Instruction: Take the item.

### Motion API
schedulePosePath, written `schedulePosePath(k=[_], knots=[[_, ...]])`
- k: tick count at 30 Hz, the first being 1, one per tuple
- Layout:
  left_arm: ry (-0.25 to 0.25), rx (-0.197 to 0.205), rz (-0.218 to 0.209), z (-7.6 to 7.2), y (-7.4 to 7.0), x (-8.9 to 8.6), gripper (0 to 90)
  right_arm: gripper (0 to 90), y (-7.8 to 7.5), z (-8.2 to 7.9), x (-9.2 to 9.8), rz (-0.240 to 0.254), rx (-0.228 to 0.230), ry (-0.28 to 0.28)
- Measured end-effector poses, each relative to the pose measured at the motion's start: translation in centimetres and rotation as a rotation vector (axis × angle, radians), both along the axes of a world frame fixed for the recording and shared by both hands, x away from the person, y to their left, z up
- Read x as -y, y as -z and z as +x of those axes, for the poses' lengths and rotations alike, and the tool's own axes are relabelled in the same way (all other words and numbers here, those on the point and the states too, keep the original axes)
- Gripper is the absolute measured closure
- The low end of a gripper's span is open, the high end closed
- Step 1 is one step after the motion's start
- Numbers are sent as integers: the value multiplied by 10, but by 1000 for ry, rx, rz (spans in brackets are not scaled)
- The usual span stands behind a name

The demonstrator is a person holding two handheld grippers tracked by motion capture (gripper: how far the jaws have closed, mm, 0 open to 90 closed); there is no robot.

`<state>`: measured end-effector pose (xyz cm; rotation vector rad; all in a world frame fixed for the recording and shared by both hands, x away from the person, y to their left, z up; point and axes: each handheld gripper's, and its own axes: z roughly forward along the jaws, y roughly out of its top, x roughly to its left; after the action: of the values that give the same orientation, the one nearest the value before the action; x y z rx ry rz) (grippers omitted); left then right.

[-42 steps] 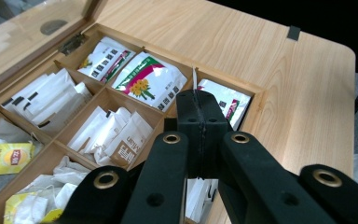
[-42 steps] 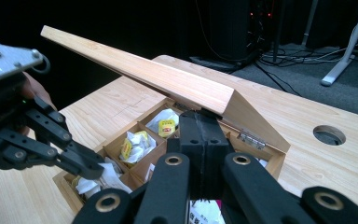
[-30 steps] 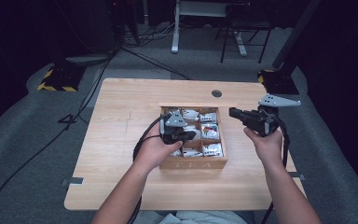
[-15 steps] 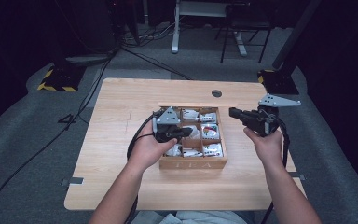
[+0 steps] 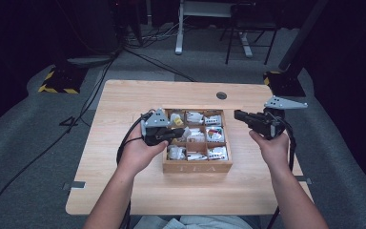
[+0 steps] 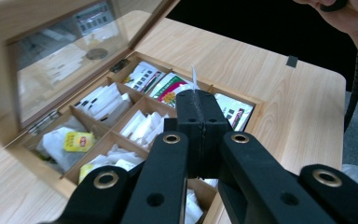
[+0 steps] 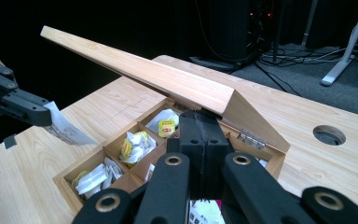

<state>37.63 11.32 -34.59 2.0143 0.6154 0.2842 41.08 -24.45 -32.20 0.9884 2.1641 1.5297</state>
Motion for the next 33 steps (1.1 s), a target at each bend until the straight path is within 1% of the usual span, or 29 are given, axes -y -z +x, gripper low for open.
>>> schedulePosePath(k=[2, 3, 4, 5, 7, 8, 11, 12, 13, 14, 15, 16, 19, 20, 23, 28, 29, 30, 33], knots=[[-3, 3, -2, 0, 0, -2, 900, 899, 0, 0, 0, -1, 1, 0], [-3, 7, -4, -1, 0, -8, 900, 899, 0, 0, 0, -1, 0, 0], [-3, 7, -4, -1, 0, -8, 900, 899, 0, 0, 0, -1, 0, 0], [-6, 10, -17, -1, -1, -13, 900, 899, 0, 0, 0, 1, 0, -1], [-11, 13, -24, -2, -1, -17, 900, 899, 0, 0, 0, 0, -1, -1], [-11, 20, -21, -2, -1, -20, 900, 899, 0, 0, 0, 0, -1, -1], [-18, 21, -26, -3, -3, -25, 900, 899, 0, 0, 0, 0, -1, -1], [-18, 28, -22, -3, -3, -28, 900, 899, 0, 0, 0, 0, -1, -1], [-23, 25, -29, -4, -3, -29, 900, 899, 0, 0, 0, 0, -2, -2], [-23, 25, -29, -4, -3, -29, 900, 899, 0, 0, 0, 0, -2, -2], [-30, 31, -27, -5, -4, -34, 900, 899, 0, 0, 0, 1, -1, -2], [-30, 31, -27, -5, -4, -34, 900, 899, 0, 0, 0, 1, -1, -2], [-36, 38, -19, -7, -4, -42, 900, 899, 0, 0, 0, 1, -2, -2], [-36, 38, -19, -7, -4, -42, 900, 899, 0, 0, 0, 1, -2, -2], [-45, 37, -5, -7, -1, -48, 900, 899, 0, 0, 0, 1, -2, -1], [-63, 35, -8, -7, 2, -56, 900, 899, 0, 0, 0, 1, -2, 0], [-70, 40, -11, -7, 3, -61, 900, 899, 0, 0, 0, 1, -1, 0], [-70, 40, -11, -7, 3, -61, 900, 899, 0, 0, 0, 1, -1, 0], [-74, 50, -8, -7, 3, -70, 900, 899, 1, 0, -1, -2, -5, -3]])
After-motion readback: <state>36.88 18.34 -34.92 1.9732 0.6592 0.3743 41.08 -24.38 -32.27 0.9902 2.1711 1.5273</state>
